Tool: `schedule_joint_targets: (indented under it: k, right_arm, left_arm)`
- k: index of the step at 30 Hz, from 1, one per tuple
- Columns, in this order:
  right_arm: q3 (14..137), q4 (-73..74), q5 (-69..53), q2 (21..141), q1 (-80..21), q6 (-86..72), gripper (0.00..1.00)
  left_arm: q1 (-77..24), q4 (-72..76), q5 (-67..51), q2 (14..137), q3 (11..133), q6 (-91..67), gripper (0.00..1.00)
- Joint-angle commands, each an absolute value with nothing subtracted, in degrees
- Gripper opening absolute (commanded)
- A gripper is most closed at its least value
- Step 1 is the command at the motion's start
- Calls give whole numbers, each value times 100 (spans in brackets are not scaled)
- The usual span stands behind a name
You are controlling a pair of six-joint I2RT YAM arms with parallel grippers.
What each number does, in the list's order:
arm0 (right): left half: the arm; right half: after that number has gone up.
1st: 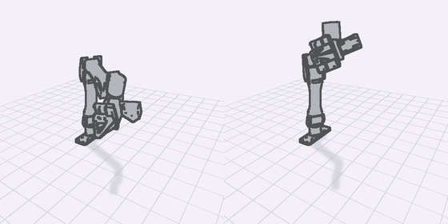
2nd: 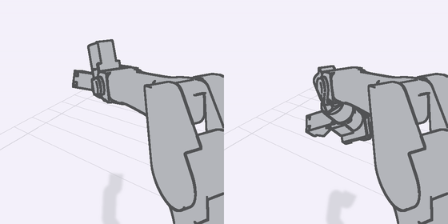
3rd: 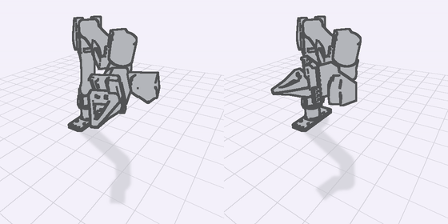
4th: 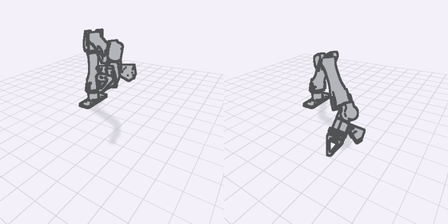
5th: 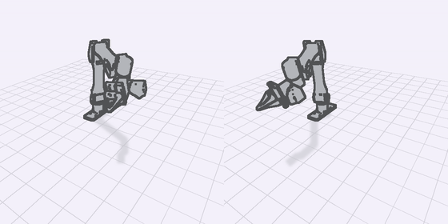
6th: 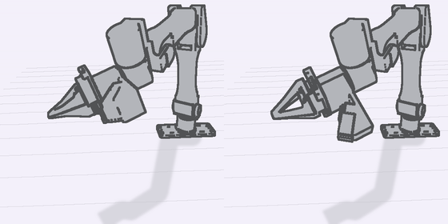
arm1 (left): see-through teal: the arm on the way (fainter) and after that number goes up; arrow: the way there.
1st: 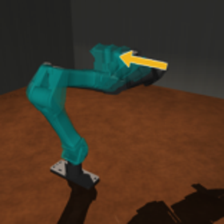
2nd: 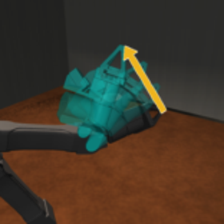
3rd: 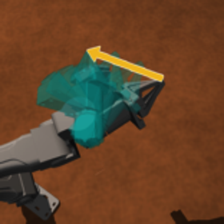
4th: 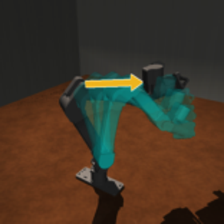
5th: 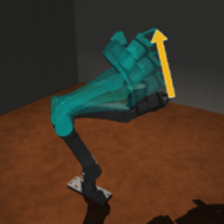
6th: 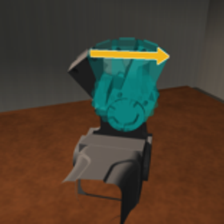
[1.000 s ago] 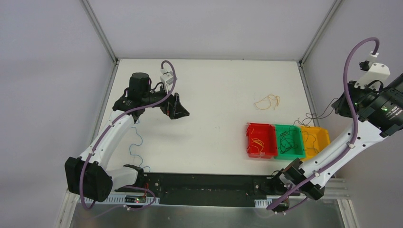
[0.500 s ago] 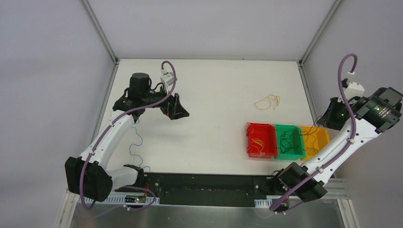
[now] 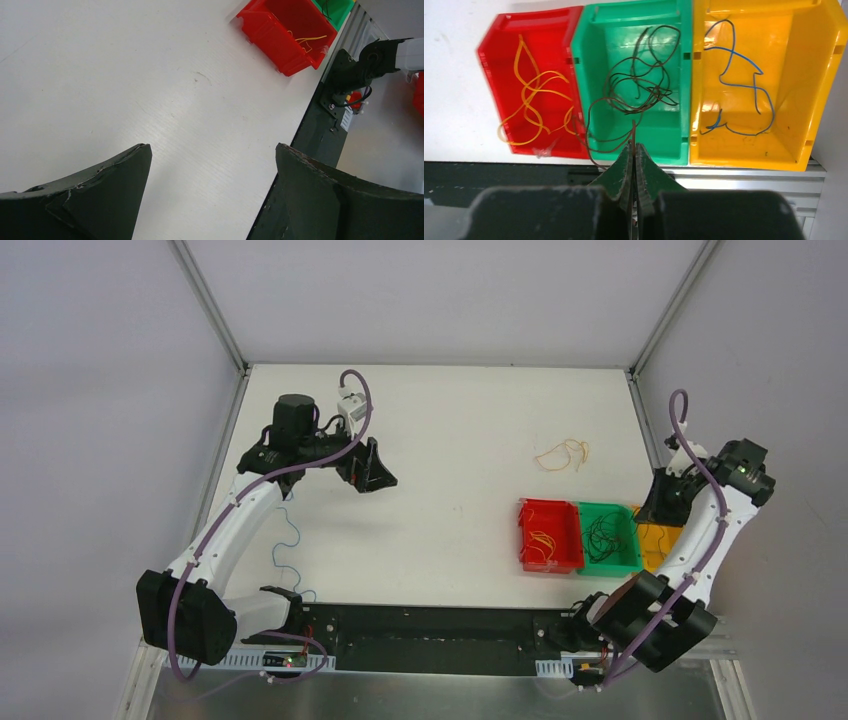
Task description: Untangle the cables
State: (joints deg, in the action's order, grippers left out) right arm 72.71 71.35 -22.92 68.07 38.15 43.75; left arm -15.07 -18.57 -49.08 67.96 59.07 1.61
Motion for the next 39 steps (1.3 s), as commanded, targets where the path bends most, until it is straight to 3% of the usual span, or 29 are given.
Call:
schedule_joint_targets:
  k: [1, 14, 27, 30, 36, 39]
  right_arm:
    - [6689, 6014, -1882, 6710, 3707, 4390, 0]
    - [5293, 4440, -943, 6804, 2318, 4516, 0]
    - [4750, 4311, -648, 7052, 1641, 4554, 0]
    - [5221, 4670, -607, 7028, 1668, 4482, 10]
    - [6416, 5550, -975, 6936, 1687, 4275, 46]
    - [7003, 5848, -1205, 6999, 1687, 4102, 58]
  left_arm:
    - [-1544, -1952, -4866, 6706, 5805, 400, 99]
    - [-1538, -1996, -4711, 6741, 5743, 447, 99]
    - [-1453, -2047, -4579, 6739, 5659, 391, 99]
    - [-1412, -2064, -4558, 6750, 5677, 342, 99]
    - [-1309, -2147, -4474, 6815, 5727, 176, 99]
    - [-1210, -2178, -4470, 6858, 5732, 93, 99]
